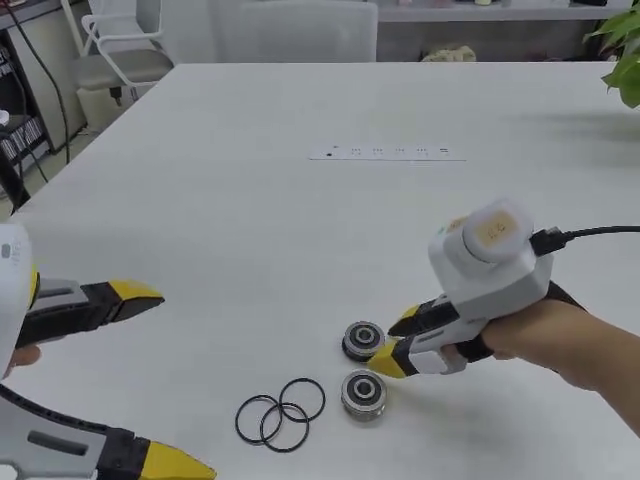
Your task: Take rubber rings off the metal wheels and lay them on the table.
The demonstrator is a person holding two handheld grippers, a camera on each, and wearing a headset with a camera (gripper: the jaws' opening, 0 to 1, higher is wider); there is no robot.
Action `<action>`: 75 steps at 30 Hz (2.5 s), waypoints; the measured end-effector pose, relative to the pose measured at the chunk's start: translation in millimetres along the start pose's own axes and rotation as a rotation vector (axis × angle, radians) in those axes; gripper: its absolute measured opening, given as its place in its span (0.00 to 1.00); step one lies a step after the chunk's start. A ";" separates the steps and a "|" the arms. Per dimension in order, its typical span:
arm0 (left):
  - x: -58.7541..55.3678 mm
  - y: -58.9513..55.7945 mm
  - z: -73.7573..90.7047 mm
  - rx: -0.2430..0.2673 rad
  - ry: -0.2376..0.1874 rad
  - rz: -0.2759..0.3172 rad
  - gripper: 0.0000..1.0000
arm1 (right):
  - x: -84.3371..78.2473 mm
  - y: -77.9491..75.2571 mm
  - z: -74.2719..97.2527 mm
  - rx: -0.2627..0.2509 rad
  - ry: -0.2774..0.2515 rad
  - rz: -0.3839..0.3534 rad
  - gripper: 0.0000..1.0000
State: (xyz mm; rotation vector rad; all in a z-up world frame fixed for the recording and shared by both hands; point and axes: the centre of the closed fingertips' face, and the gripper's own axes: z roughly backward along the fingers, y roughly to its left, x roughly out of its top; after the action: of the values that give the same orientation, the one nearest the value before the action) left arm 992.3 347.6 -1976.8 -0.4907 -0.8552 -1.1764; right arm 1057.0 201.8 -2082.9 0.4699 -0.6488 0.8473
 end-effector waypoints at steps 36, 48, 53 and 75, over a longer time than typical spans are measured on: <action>87.6 27.3 -112.6 -0.098 -0.179 -0.177 0.49 | 4.7 0.9 -0.4 0.007 -0.035 0.020 0.25; 60.8 27.6 -152.5 -0.094 -0.141 -0.155 0.40 | 4.3 2.1 -1.2 0.017 -0.042 0.018 0.23; 53.8 27.8 -163.6 -0.090 -0.139 -0.146 0.34 | 3.4 2.2 -1.1 0.021 -0.043 0.020 0.23; 32.1 10.5 -183.8 -0.113 -0.107 -0.125 0.07 | 2.0 2.6 -1.9 0.024 -0.041 0.038 0.19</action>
State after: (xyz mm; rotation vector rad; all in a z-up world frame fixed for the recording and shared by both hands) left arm 1065.5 197.6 -2061.0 -0.6038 -0.9254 -1.3272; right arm 1056.6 205.5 -2082.5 0.4995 -0.6874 0.8838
